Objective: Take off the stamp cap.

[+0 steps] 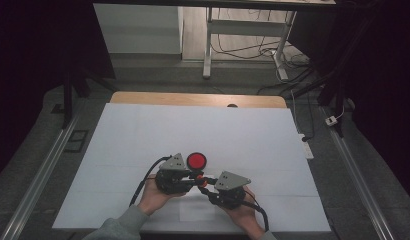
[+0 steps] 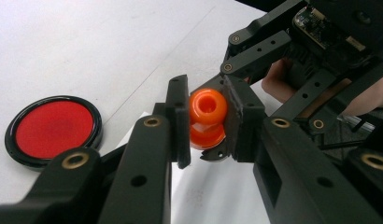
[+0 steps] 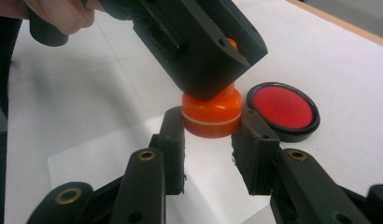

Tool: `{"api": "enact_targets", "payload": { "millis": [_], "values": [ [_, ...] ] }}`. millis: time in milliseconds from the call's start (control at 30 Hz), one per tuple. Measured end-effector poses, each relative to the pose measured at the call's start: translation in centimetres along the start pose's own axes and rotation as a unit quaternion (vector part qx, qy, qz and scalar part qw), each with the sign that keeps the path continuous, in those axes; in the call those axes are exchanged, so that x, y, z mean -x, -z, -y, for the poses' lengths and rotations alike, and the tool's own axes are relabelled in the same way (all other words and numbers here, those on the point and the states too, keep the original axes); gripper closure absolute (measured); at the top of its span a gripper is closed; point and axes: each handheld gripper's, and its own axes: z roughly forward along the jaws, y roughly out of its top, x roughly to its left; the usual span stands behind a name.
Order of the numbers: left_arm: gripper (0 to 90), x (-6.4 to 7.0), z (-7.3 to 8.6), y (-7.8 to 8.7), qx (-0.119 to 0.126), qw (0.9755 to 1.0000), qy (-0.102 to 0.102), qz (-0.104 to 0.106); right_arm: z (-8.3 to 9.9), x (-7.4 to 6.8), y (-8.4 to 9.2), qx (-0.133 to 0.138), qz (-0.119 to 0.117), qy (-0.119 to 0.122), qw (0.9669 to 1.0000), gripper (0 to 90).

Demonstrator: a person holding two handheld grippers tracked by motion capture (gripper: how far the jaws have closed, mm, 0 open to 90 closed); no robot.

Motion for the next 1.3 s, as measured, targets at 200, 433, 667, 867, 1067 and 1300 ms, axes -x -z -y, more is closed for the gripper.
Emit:
{"api": "enact_targets", "payload": {
  "millis": [200, 433, 667, 867, 1067, 1300],
  "values": [
    [73.1, 0.0, 0.0, 0.0, 0.0, 1.0, 0.0, -0.002, 0.0, 0.0, 0.0, 0.0, 0.0, 0.004, 1.0, 64.8],
    [73.1, 0.0, 0.0, 0.2, 0.011, 0.9999, 0.0, -0.011, 0.1, 0.0, -0.1, 0.003, 0.0, -0.015, 0.9999, 64.8],
    [73.1, -1.2, 0.5, 2.0, 0.034, 0.999, 0.021, -0.019, 0.2, 0.8, 0.9, 0.022, 0.017, -0.04, 0.9988, 64.8],
    [73.0, -1.0, 0.1, 2.0, 0.045, 0.9987, 0.021, -0.011, 0.6, 0.9, 0.6, 0.003, 0.018, -0.038, 0.9991, 64.8],
    [72.9, -1.4, 0.2, 2.4, 0.049, 0.9983, 0.027, -0.014, 0.9, 1.1, 0.8, 0.001, 0.02, -0.041, 0.999, 64.7],
    [72.9, -1.3, 0.2, 2.3, 0.041, 0.9988, 0.021, -0.018, 1.2, 1.4, 1.0, 0.004, 0.024, -0.041, 0.9989, 64.7]
  ]
}}
